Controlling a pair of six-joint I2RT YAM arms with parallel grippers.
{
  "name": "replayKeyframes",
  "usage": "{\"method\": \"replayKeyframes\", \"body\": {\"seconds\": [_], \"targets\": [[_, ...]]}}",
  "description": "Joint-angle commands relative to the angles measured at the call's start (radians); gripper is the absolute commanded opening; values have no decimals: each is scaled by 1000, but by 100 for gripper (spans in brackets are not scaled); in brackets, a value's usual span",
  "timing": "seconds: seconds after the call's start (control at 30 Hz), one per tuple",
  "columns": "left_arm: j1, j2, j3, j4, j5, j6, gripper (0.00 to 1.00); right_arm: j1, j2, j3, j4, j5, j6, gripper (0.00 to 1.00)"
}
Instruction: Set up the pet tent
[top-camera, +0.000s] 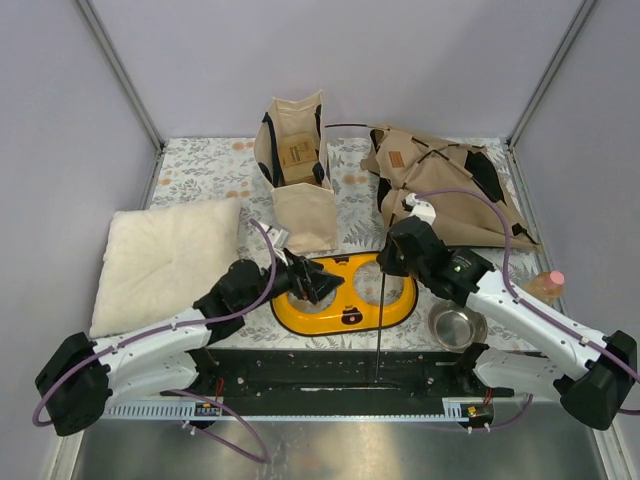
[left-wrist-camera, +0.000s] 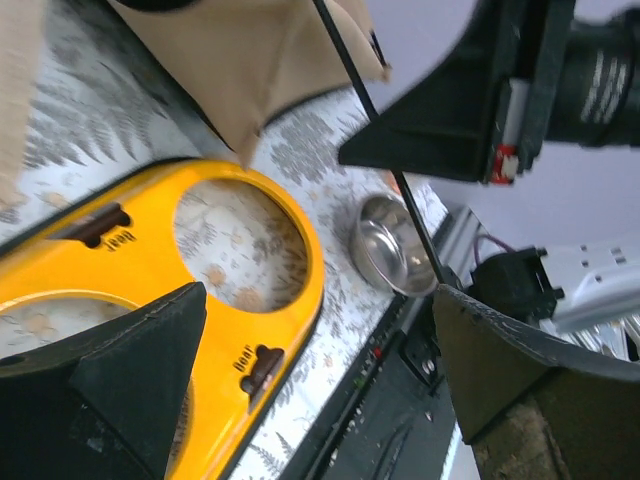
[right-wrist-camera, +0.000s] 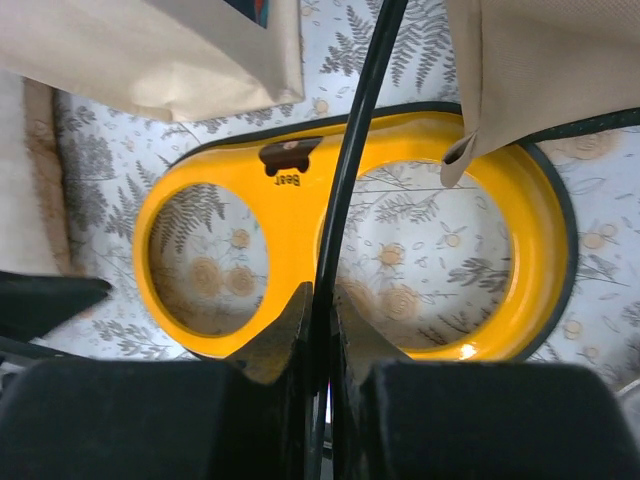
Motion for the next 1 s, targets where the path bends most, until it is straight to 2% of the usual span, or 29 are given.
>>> {"method": "replayKeyframes", "body": {"seconds": [0.0, 0.1, 0.43, 0.63, 0.67, 0.8, 0.97], "targets": [[-69, 57, 12, 96, 58, -21, 99, -9, 3, 41, 176, -87, 25, 0], [-102, 107, 28, 120, 67, -27, 99, -17, -11, 41, 184, -78, 69, 0], [-161, 247, 51, 374, 217, -86, 99, -20, -60, -22, 206, -35, 199, 0], [-193, 308, 86, 398, 216, -89, 97, -18, -72, -34, 213, -29, 206, 0], [-194, 313, 90, 399, 211, -89, 94, -18, -75, -40, 215, -29, 204, 0], [-198, 330, 144, 297, 219, -57, 64, -18, -85, -37, 224, -57, 189, 0], [-201, 370, 190, 272, 236, -57, 43, -20, -71, -27, 221, -107, 150, 0]]}}
